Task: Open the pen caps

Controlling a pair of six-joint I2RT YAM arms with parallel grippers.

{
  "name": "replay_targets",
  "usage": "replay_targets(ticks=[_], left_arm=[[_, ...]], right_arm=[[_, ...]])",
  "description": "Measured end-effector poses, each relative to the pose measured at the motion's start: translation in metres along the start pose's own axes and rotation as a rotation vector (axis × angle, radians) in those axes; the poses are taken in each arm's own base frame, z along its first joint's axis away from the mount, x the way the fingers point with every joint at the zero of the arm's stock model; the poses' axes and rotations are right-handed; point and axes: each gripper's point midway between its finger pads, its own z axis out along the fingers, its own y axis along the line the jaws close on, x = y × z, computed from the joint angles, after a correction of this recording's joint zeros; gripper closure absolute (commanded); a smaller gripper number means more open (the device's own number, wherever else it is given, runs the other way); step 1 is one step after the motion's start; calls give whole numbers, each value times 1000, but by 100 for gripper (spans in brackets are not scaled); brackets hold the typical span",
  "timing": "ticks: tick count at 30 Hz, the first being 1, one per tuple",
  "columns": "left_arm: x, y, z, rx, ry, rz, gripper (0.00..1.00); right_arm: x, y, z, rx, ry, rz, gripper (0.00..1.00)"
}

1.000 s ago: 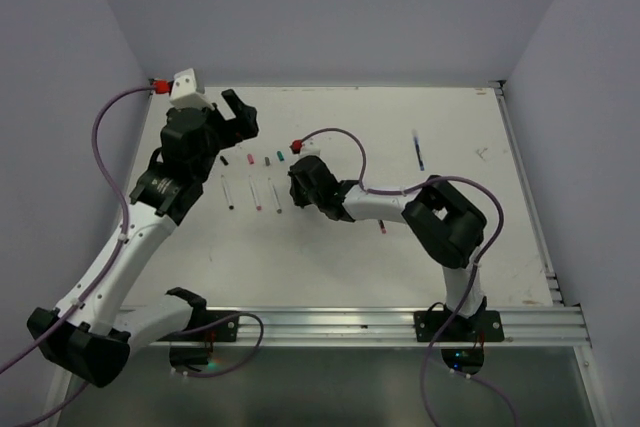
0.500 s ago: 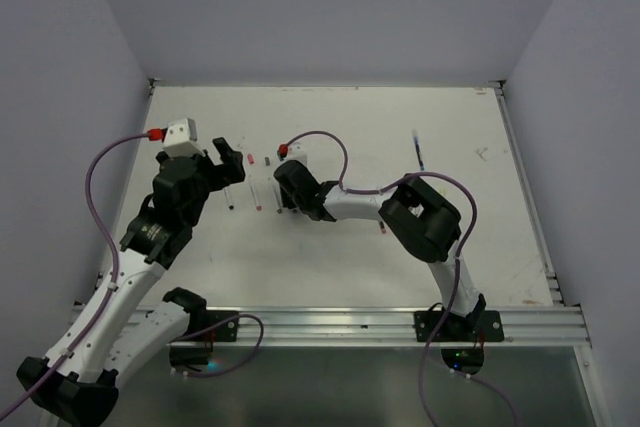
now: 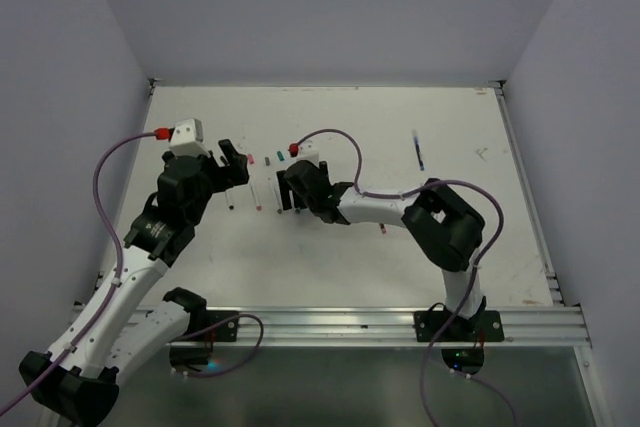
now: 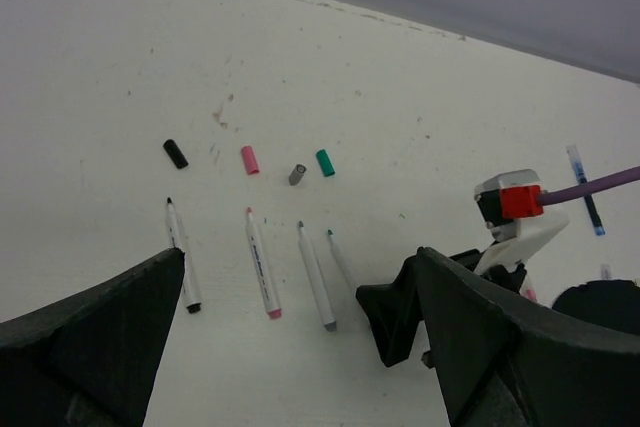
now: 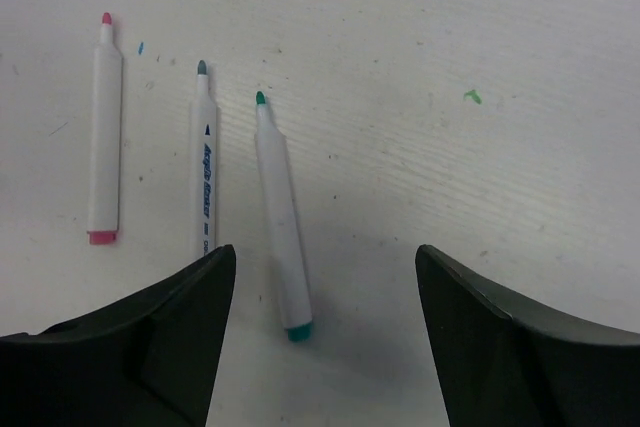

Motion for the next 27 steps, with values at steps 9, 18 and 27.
replay_targets(ticks=[9,18,27], left_arm=[[14,-18,8,95,64,25,0],[28,-32,13,173,116,27,0],[33,-40,15,213,139,25,0]], right_arm=[[-61,-64,-77,62,-125,48,17],[26,-191,-80,284,109,110,41],[49,-188,-80,253,179,99,59]])
